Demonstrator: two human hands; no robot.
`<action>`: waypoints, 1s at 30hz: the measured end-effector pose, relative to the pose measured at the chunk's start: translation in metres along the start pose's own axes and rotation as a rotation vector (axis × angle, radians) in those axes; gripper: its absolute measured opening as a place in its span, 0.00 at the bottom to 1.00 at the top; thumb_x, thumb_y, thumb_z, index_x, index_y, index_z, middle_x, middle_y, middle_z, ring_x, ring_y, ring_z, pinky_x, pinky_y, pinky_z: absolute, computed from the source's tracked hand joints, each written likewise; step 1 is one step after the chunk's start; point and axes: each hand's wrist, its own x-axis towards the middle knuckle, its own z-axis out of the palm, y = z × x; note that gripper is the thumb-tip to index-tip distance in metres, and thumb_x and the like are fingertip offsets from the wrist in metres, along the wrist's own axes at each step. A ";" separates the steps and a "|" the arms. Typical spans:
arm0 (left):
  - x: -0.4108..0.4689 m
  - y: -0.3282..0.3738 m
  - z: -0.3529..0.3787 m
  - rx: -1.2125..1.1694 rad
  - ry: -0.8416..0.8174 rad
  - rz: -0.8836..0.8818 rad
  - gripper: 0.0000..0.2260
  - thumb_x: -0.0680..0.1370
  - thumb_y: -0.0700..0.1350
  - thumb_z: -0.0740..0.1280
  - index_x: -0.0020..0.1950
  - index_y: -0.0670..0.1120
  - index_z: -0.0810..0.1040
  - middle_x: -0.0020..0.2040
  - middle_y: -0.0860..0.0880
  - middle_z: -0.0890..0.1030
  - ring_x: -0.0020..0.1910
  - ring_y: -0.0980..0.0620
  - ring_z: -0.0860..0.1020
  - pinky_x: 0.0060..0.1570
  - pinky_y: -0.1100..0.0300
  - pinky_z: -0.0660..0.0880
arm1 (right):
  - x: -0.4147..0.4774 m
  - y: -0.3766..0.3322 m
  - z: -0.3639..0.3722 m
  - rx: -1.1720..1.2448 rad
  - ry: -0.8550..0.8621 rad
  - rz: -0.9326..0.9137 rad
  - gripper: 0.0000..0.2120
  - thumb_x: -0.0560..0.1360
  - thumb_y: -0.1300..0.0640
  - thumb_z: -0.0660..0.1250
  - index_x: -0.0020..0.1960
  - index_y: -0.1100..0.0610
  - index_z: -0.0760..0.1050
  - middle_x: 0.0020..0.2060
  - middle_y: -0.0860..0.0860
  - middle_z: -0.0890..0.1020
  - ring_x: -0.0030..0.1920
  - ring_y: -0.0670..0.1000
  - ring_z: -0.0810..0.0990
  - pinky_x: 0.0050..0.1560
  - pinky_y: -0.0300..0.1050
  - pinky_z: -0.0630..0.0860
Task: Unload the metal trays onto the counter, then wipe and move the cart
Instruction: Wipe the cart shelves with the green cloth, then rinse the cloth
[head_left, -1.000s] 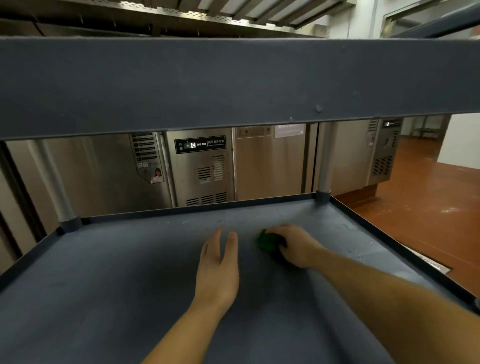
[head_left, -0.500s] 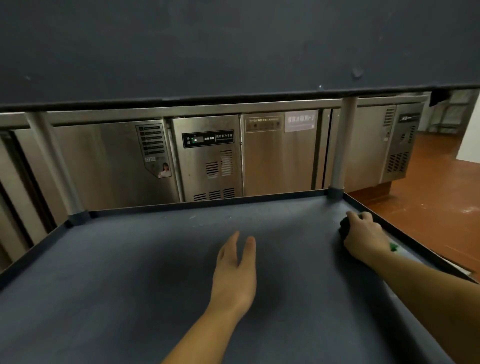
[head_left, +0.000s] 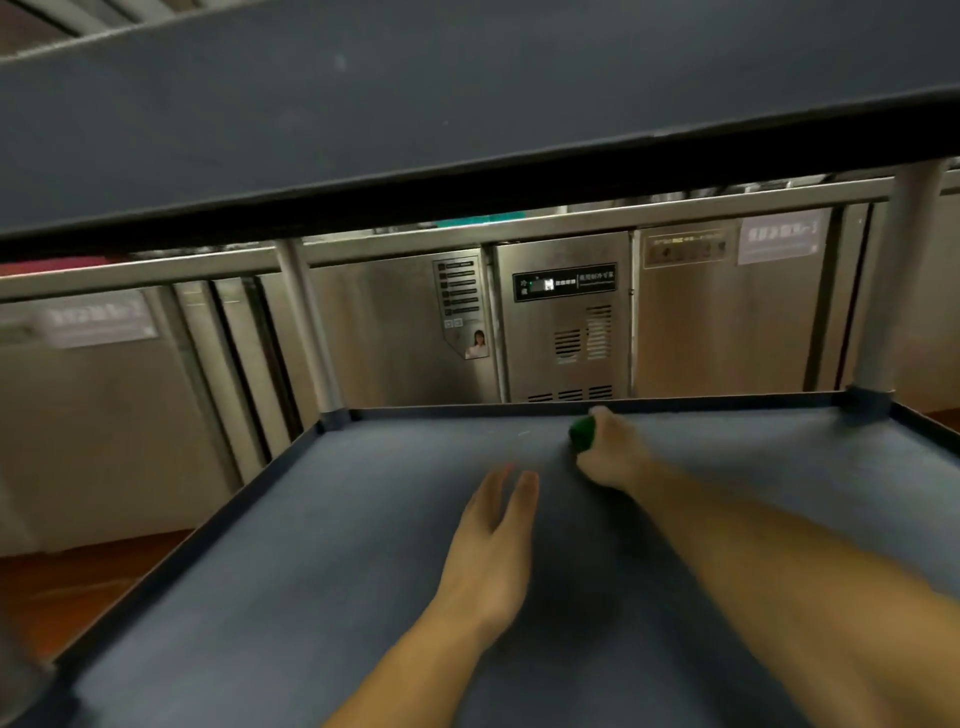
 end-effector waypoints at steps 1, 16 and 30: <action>0.001 0.001 -0.003 -0.035 0.011 -0.004 0.24 0.81 0.58 0.55 0.76 0.54 0.61 0.73 0.57 0.64 0.71 0.60 0.62 0.61 0.70 0.55 | 0.000 -0.021 0.019 -0.013 -0.064 -0.102 0.17 0.72 0.61 0.68 0.60 0.58 0.71 0.53 0.56 0.77 0.56 0.58 0.77 0.57 0.50 0.73; 0.001 0.003 0.000 -0.080 0.050 -0.045 0.23 0.82 0.57 0.53 0.76 0.52 0.63 0.74 0.54 0.66 0.73 0.56 0.63 0.71 0.62 0.55 | 0.011 0.004 0.016 -0.433 -0.042 -0.276 0.15 0.80 0.51 0.55 0.62 0.54 0.73 0.55 0.56 0.78 0.50 0.54 0.77 0.53 0.49 0.74; 0.001 0.003 0.037 -0.136 -0.125 -0.032 0.23 0.81 0.58 0.54 0.76 0.55 0.60 0.75 0.59 0.62 0.74 0.59 0.59 0.64 0.68 0.53 | -0.069 0.155 -0.157 -0.366 0.091 0.313 0.14 0.77 0.63 0.63 0.61 0.53 0.73 0.47 0.53 0.76 0.42 0.50 0.76 0.45 0.46 0.76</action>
